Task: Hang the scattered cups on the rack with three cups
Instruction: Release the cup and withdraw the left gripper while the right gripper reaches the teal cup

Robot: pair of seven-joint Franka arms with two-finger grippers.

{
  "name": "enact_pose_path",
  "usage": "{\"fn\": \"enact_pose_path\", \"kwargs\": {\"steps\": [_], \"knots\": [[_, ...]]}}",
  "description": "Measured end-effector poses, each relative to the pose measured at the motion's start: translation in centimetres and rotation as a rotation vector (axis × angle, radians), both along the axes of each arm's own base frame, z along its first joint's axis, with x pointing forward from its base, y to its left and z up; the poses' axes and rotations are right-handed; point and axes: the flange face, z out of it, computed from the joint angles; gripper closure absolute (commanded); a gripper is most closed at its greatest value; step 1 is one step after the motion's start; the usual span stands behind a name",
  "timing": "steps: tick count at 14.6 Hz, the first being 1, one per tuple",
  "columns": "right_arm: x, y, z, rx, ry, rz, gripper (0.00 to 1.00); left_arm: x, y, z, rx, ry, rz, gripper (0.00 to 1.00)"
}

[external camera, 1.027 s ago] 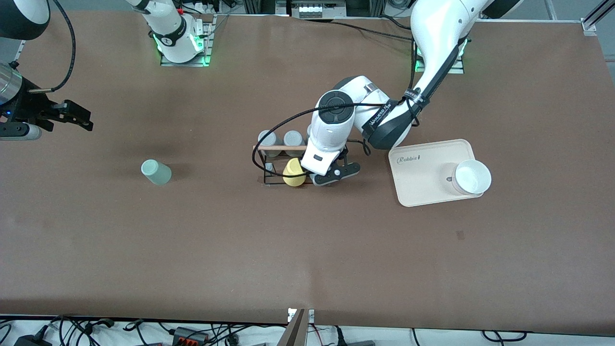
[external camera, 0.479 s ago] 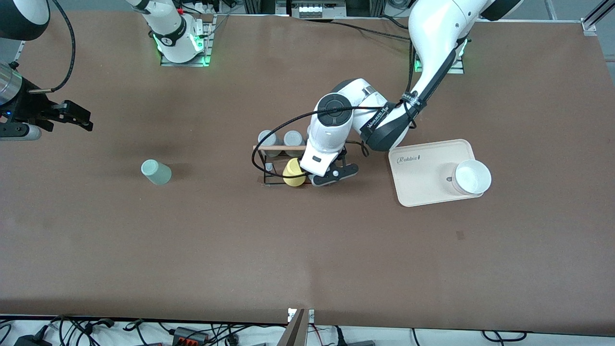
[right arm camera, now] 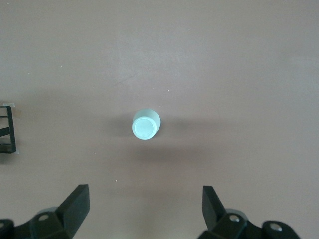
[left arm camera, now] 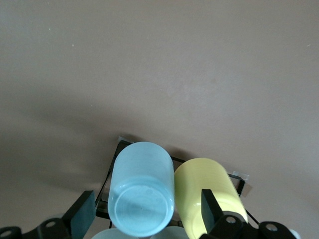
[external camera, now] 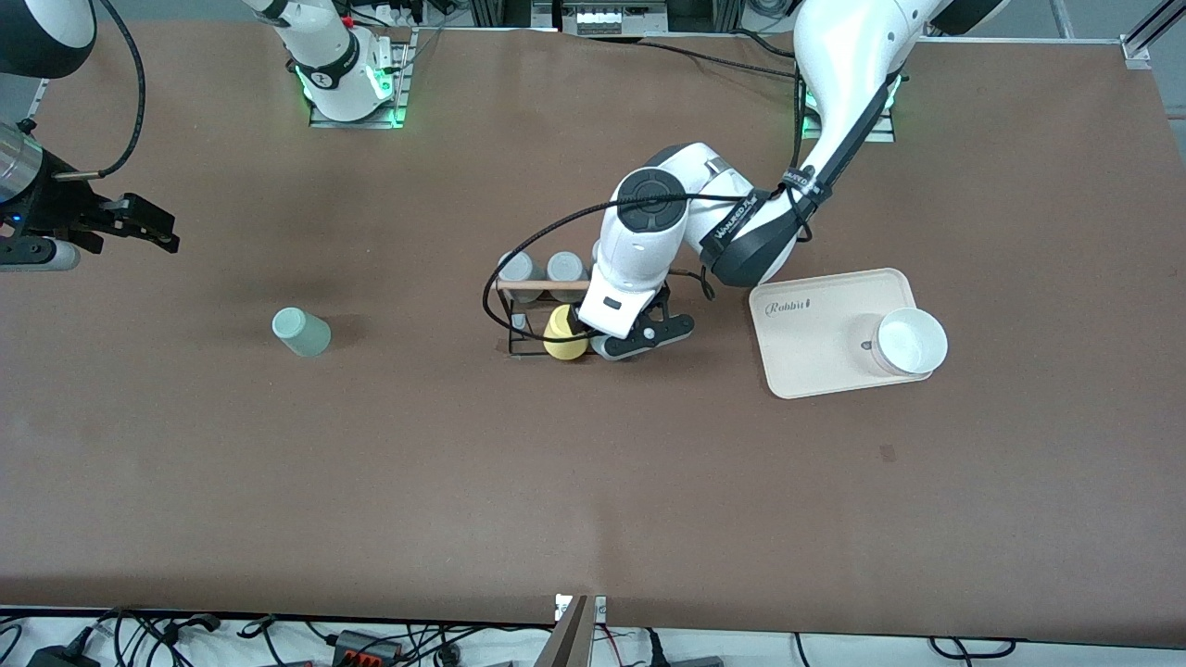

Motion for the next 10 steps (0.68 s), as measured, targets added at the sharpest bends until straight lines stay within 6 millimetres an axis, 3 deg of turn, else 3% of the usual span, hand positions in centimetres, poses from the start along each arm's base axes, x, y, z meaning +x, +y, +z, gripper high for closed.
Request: {"fn": "enact_pose_path", "kwargs": {"steps": [3, 5, 7, 10], "knots": [[0.3, 0.2, -0.9, 0.0, 0.017, 0.003, 0.0, 0.0, 0.3, 2.2, -0.002, -0.021, 0.002, 0.0], [1.1, 0.3, -2.9, 0.0, 0.052, 0.005, 0.0, 0.3, 1.4, 4.6, 0.009, -0.031, 0.016, 0.0], [2.2, 0.3, -5.7, 0.0, 0.086, 0.006, 0.0, 1.1, 4.0, 7.8, 0.034, -0.038, 0.047, 0.0], [3.8, 0.4, -10.1, -0.001, 0.121, 0.009, 0.0, 2.6, 9.6, 12.7, 0.076, -0.05, 0.067, 0.0]]}}
